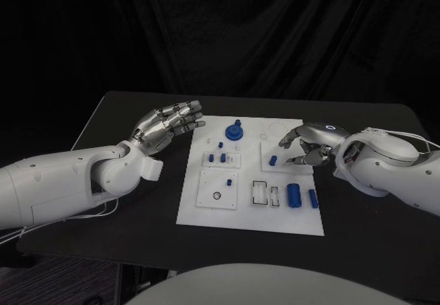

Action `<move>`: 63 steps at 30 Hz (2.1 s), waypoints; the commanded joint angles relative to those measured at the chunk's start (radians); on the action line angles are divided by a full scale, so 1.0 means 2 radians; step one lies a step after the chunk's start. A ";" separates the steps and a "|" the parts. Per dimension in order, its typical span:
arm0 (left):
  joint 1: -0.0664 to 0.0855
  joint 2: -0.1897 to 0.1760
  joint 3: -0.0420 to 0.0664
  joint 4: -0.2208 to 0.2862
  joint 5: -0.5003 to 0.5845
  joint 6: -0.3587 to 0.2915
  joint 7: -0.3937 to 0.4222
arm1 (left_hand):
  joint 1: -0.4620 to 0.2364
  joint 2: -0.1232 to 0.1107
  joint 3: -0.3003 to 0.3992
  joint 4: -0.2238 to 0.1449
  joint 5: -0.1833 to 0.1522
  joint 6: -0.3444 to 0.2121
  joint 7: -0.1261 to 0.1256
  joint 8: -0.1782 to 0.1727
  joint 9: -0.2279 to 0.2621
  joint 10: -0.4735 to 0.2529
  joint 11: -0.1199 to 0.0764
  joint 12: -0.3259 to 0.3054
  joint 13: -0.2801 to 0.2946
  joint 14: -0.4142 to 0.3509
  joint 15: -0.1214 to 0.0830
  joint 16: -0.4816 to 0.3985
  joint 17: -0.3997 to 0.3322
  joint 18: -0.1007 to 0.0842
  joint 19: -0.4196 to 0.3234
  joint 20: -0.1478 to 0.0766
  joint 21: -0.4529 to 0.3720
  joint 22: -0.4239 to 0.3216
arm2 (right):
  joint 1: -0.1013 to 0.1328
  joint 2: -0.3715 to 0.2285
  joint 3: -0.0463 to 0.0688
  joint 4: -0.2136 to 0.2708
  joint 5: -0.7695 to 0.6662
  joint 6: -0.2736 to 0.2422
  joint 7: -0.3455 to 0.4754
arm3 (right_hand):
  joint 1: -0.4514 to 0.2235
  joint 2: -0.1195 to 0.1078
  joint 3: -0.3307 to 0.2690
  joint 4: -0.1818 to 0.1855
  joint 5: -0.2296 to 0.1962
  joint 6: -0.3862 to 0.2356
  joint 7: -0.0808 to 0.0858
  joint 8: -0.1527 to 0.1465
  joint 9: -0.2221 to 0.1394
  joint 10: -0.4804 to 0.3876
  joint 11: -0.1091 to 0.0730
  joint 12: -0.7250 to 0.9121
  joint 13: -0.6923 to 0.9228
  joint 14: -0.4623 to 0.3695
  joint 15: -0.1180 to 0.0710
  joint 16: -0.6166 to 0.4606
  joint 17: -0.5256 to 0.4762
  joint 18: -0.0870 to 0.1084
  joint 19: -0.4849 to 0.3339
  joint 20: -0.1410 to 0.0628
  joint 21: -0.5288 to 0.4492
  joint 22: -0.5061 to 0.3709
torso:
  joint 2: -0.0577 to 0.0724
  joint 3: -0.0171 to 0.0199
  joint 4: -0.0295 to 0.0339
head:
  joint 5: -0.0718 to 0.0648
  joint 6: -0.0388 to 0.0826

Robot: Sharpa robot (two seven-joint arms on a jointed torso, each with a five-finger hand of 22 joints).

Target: Assemble the parts on the task board

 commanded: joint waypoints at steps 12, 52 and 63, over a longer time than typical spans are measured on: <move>-0.007 0.002 0.000 -0.001 0.003 0.009 0.029 | -0.005 0.000 0.004 0.000 0.003 0.004 0.006 0.002 0.000 0.005 0.001 0.004 0.001 0.005 -0.001 0.002 0.001 -0.003 0.002 0.000 0.000 0.000 | -0.013 0.024 0.000 -0.019 0.002 -0.003 0.033 | 0.000 0.011 0.003 -0.001 0.011 0.024 -0.001 0.000 -0.001 0.060 -0.009 0.005 0.004 0.019 -0.008 0.011 0.014 -0.007 0.019 -0.009 0.026 0.030 | 0.001 -0.0004 -0.0002 | -0.001 0.000; -0.015 0.003 0.001 -0.003 0.003 0.014 0.021 | -0.011 0.002 0.022 -0.005 0.003 0.017 0.011 0.006 0.002 0.013 0.009 0.012 0.001 0.002 -0.002 0.004 0.000 -0.002 0.002 0.000 -0.001 -0.005 | -0.011 0.022 0.001 -0.005 0.020 -0.060 0.062 | 0.010 0.025 0.044 -0.032 0.070 0.147 -0.033 0.056 0.063 0.151 -0.037 -0.026 0.003 0.053 -0.033 0.025 0.045 -0.018 0.053 -0.033 0.093 0.053 | 0.001 -0.0008 -0.0003 | 0.006 0.000; -0.016 0.002 0.001 -0.004 0.003 0.013 0.018 | -0.012 0.002 0.026 -0.006 0.003 0.018 0.011 0.006 0.002 0.014 0.010 0.013 0.001 0.002 -0.002 0.004 0.000 -0.002 0.002 0.000 -0.001 -0.006 | 0.020 -0.007 0.001 0.052 0.024 -0.069 0.056 | 0.004 0.023 0.042 -0.034 0.072 0.150 -0.035 0.060 0.075 0.158 -0.039 -0.031 0.004 0.055 -0.035 0.024 0.046 -0.019 0.054 -0.034 0.096 0.054 | 0.000 -0.0011 -0.0004 | 0.012 0.000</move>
